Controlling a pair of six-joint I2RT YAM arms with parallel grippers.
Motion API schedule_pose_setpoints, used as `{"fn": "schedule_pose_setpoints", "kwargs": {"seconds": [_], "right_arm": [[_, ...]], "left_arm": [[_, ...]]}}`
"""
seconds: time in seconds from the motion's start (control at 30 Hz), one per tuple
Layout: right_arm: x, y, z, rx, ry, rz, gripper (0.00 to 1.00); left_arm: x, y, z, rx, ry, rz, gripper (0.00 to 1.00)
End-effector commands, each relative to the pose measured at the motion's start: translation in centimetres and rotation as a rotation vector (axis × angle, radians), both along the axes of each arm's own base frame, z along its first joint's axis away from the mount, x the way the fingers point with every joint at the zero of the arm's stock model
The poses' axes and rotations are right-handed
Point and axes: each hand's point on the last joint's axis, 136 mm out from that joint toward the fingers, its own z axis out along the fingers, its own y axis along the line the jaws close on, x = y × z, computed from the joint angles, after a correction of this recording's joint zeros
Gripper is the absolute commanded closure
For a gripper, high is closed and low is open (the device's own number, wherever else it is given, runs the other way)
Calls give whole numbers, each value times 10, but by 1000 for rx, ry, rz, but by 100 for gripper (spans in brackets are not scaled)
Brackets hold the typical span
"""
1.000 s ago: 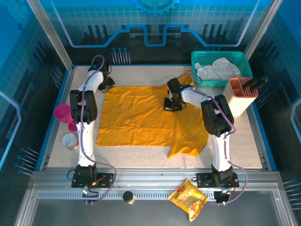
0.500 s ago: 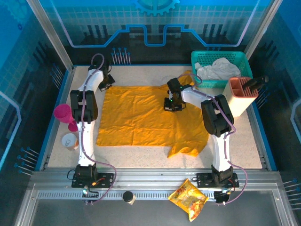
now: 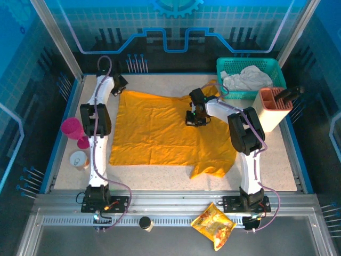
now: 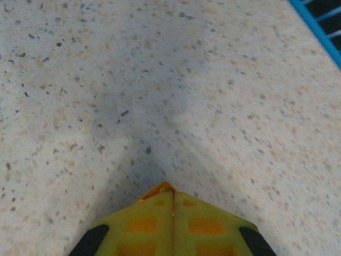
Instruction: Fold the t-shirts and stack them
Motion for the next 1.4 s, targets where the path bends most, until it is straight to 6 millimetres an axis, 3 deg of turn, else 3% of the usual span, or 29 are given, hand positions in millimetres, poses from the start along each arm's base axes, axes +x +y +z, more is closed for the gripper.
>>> {"fn": "schedule_pose_setpoints", "kwargs": {"seconds": [0.0,0.07,0.17,0.3,0.37,0.47,0.57,0.63,0.73,0.87,1.03,1.17,1.37], "right_arm": [[-12,-2,-16,-20,66,-9,100],[-11,-2,-14,-18,60,-9,100],[-9,-2,-7,-14,44,-8,100],[-1,-4,14,-7,-5,1,100],[8,-7,33,2,-45,3,100],[26,-13,72,16,-133,7,90],[44,-27,107,9,-208,-6,72],[56,-39,118,-7,-233,-25,65],[79,-55,118,-37,-230,-35,59],[114,-71,95,-126,-200,-27,57],[157,-85,73,-186,-233,-43,54],[178,-98,60,-198,-252,-80,55],[179,-101,27,-179,-204,-108,62]], "left_arm": [[1,10,-14,-65,12,95,91],[1,12,-10,-63,6,125,81],[1,11,12,-72,-42,134,64],[-7,7,67,-33,-143,98,38],[-16,4,98,-15,-185,72,32],[-37,-10,142,5,-243,9,26],[-64,-38,158,8,-235,-80,24],[-82,-63,150,-13,-204,-153,23],[-108,-101,114,-59,-130,-235,30],[-131,-143,52,-132,-41,-277,46],[-149,-185,-5,-161,79,-333,48],[-165,-196,-30,-131,146,-365,48],[-181,-189,-47,-85,216,-393,47]]}}
